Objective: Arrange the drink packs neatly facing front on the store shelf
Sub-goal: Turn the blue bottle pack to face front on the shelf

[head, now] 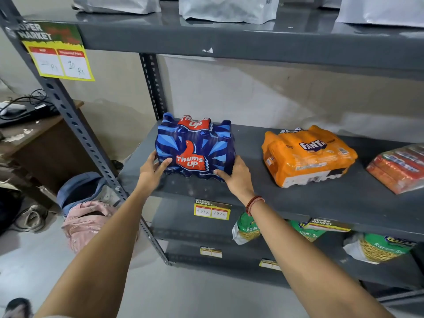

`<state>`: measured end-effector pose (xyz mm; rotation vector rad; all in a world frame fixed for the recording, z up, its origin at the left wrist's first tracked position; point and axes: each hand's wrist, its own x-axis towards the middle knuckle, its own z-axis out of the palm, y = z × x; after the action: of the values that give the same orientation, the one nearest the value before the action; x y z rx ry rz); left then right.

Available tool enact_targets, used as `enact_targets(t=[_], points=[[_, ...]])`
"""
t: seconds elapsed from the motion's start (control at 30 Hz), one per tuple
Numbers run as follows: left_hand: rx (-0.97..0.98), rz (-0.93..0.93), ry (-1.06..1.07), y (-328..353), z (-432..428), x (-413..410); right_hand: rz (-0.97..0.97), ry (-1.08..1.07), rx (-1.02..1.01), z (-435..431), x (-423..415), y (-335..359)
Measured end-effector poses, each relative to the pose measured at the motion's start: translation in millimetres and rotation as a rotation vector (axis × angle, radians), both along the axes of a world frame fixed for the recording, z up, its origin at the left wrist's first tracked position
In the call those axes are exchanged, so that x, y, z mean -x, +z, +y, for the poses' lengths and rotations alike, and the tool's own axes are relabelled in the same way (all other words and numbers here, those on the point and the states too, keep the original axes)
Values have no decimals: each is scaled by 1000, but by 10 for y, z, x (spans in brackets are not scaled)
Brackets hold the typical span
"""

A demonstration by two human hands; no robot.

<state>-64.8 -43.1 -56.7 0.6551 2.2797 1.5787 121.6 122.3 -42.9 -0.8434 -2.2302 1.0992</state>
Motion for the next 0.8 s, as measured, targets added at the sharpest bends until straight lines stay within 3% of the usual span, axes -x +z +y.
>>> enact_targets(t=[0.8], points=[[-8,27,-6,61,-428,-281,-4,53,-84,-354,-208,2]])
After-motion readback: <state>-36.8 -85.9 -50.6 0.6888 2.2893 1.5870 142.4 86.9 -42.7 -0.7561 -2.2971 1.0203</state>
